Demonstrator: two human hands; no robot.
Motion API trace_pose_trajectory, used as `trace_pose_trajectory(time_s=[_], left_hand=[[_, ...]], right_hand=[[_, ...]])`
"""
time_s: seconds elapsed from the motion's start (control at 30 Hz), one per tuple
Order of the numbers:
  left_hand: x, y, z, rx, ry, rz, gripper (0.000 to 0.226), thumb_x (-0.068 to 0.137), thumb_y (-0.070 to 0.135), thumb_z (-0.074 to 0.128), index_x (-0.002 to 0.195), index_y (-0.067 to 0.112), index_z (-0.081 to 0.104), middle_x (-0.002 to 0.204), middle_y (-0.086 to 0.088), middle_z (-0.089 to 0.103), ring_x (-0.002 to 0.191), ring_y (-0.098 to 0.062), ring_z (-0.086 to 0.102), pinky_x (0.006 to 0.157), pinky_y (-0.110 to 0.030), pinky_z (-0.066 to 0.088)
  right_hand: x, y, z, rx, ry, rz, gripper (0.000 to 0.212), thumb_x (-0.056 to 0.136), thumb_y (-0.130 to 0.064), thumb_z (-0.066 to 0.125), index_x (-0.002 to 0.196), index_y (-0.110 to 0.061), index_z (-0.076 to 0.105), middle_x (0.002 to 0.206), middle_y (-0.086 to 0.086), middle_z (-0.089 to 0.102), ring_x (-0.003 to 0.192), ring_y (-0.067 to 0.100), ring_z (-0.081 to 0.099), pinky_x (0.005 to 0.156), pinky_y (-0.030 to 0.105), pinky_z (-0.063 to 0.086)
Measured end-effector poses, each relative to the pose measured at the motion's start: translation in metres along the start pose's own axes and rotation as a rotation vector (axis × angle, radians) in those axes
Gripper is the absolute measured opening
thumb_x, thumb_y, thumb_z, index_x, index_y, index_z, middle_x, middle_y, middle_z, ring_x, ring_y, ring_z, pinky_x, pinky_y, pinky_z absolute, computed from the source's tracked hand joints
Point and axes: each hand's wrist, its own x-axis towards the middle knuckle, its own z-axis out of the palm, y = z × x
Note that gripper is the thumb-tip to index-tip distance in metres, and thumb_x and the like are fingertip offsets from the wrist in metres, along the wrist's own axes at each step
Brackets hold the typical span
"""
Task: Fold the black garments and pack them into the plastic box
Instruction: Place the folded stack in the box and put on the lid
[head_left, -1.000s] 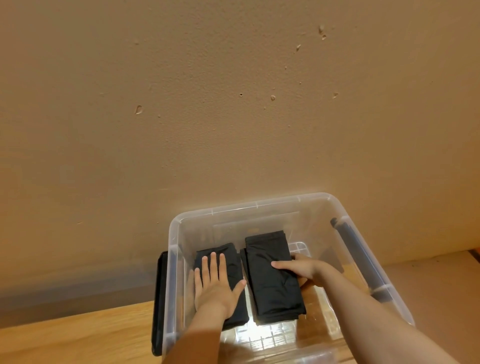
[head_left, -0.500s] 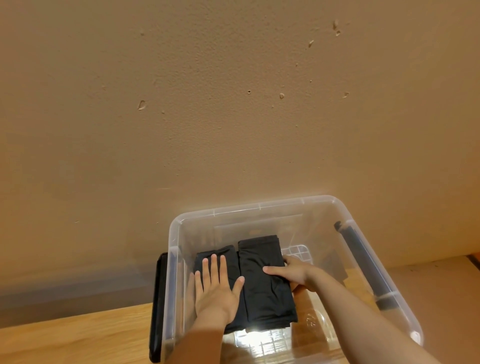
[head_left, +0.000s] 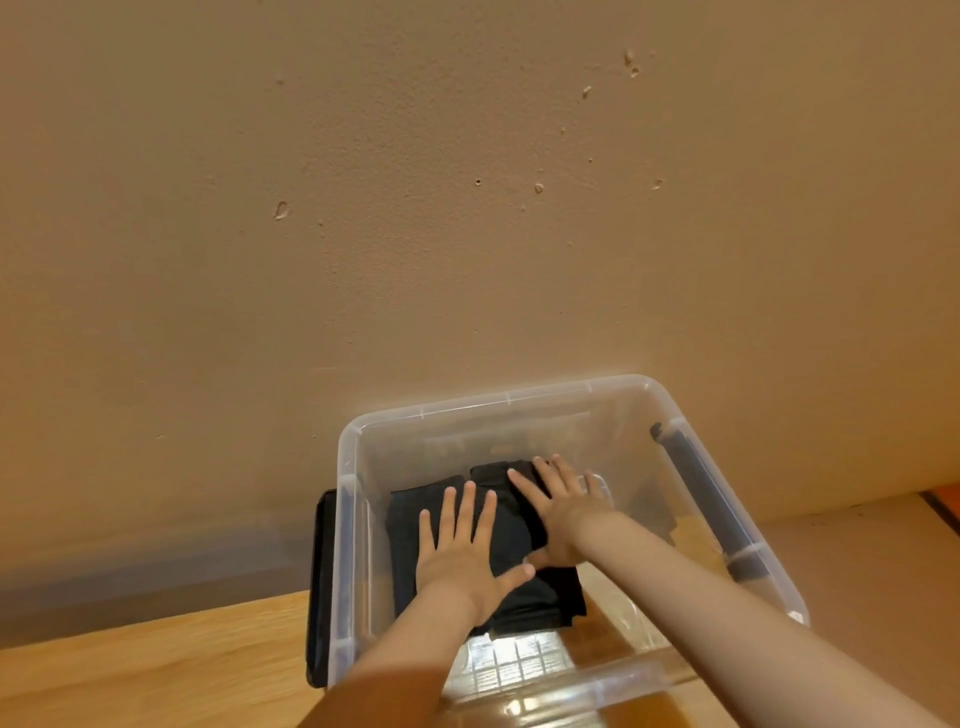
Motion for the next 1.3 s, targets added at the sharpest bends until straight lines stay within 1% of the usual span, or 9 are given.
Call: trace_pose_trajectory(time_s=[0.1, 0.23, 0.4, 0.5, 0.7, 0.83, 0.97, 1.13, 1.3], left_hand=[[0.0, -0.002, 0.003, 0.146, -0.082, 0.063, 0.104, 0.084, 0.081, 0.032, 0.145, 0.027, -0.031, 0.148, 0.001, -0.043, 0.136, -0.022, -0.04, 0.113, -0.051, -0.021], [0.003, -0.006, 0.004, 0.226, -0.14, 0.046, 0.108, 0.081, 0.083, 0.034, 0.145, 0.027, -0.032, 0.149, 0.001, -0.044, 0.138, -0.025, -0.039, 0.112, -0.054, -0.02], [0.001, -0.003, 0.004, 0.261, -0.127, 0.037, 0.11, 0.08, 0.083, 0.035, 0.145, 0.026, -0.033, 0.15, -0.001, -0.042, 0.139, -0.026, -0.038, 0.113, -0.055, -0.02], [-0.003, -0.001, 0.001, 0.277, -0.099, 0.036, 0.108, 0.081, 0.084, 0.03, 0.146, 0.023, -0.032, 0.151, -0.001, -0.041, 0.14, -0.026, -0.037, 0.114, -0.053, -0.019], [-0.002, -0.001, 0.0, 0.302, -0.083, 0.064, 0.098, 0.088, 0.078, 0.022, 0.148, 0.018, -0.026, 0.155, -0.003, -0.035, 0.142, -0.022, -0.033, 0.118, -0.047, -0.015], [-0.004, 0.001, -0.004, 0.282, -0.123, 0.045, 0.101, 0.087, 0.078, 0.029, 0.148, 0.02, -0.027, 0.154, -0.004, -0.035, 0.142, -0.024, -0.033, 0.119, -0.047, -0.014], [-0.017, 0.003, -0.015, 0.211, -0.11, 0.056, 0.1, 0.088, 0.077, 0.03, 0.149, 0.021, -0.027, 0.154, -0.003, -0.035, 0.142, -0.024, -0.033, 0.119, -0.046, -0.013], [-0.049, 0.001, -0.043, 0.062, 0.083, 0.101, 0.091, 0.093, 0.07, 0.03, 0.151, 0.021, -0.021, 0.157, -0.001, -0.031, 0.143, -0.02, -0.03, 0.119, -0.042, -0.013], [-0.093, -0.006, -0.065, -0.24, 0.509, 0.239, 0.081, 0.095, 0.059, 0.042, 0.156, 0.023, 0.002, 0.163, 0.008, -0.003, 0.148, -0.006, -0.012, 0.123, -0.036, -0.004]], right_hand=[[0.005, -0.008, 0.013, -0.149, -0.043, -0.068, 0.111, 0.082, -0.069, 0.055, 0.146, -0.034, -0.029, 0.152, 0.006, -0.038, 0.14, 0.028, -0.033, 0.114, 0.056, -0.011], [0.011, 0.002, 0.016, -0.197, -0.063, 0.009, 0.118, 0.073, -0.081, 0.052, 0.146, -0.033, -0.028, 0.151, 0.003, -0.039, 0.14, 0.03, -0.033, 0.114, 0.058, -0.012], [0.009, 0.019, 0.013, -0.065, -0.029, 0.162, 0.107, 0.08, -0.082, 0.037, 0.15, -0.027, -0.022, 0.161, 0.008, -0.013, 0.147, 0.031, -0.011, 0.118, 0.048, 0.003], [0.003, 0.029, 0.01, -0.039, -0.016, 0.254, 0.1, 0.086, -0.078, 0.029, 0.15, -0.021, -0.022, 0.161, 0.009, -0.011, 0.148, 0.032, -0.009, 0.118, 0.047, 0.005], [-0.016, 0.006, 0.019, -0.305, 0.093, -0.119, 0.099, 0.087, -0.074, 0.034, 0.149, -0.022, -0.024, 0.156, 0.005, -0.03, 0.143, 0.027, -0.028, 0.117, 0.046, -0.011], [-0.004, 0.007, 0.026, -0.355, -0.067, -0.114, 0.1, 0.088, -0.072, 0.039, 0.149, -0.025, -0.025, 0.156, 0.003, -0.03, 0.143, 0.025, -0.028, 0.117, 0.045, -0.012], [-0.012, 0.009, 0.012, -0.198, -0.047, -0.135, 0.101, 0.086, -0.072, 0.043, 0.149, -0.027, -0.023, 0.156, 0.004, -0.031, 0.144, 0.024, -0.026, 0.117, 0.044, -0.01], [-0.052, 0.0, -0.019, -0.007, 0.151, -0.19, 0.087, 0.092, -0.068, 0.034, 0.151, -0.03, -0.016, 0.157, 0.002, -0.029, 0.144, 0.02, -0.028, 0.118, 0.04, -0.011], [-0.108, -0.007, -0.039, 0.138, 0.497, -0.264, 0.071, 0.098, -0.057, 0.032, 0.154, -0.03, -0.004, 0.16, 0.0, -0.019, 0.145, 0.016, -0.024, 0.118, 0.036, -0.011]])
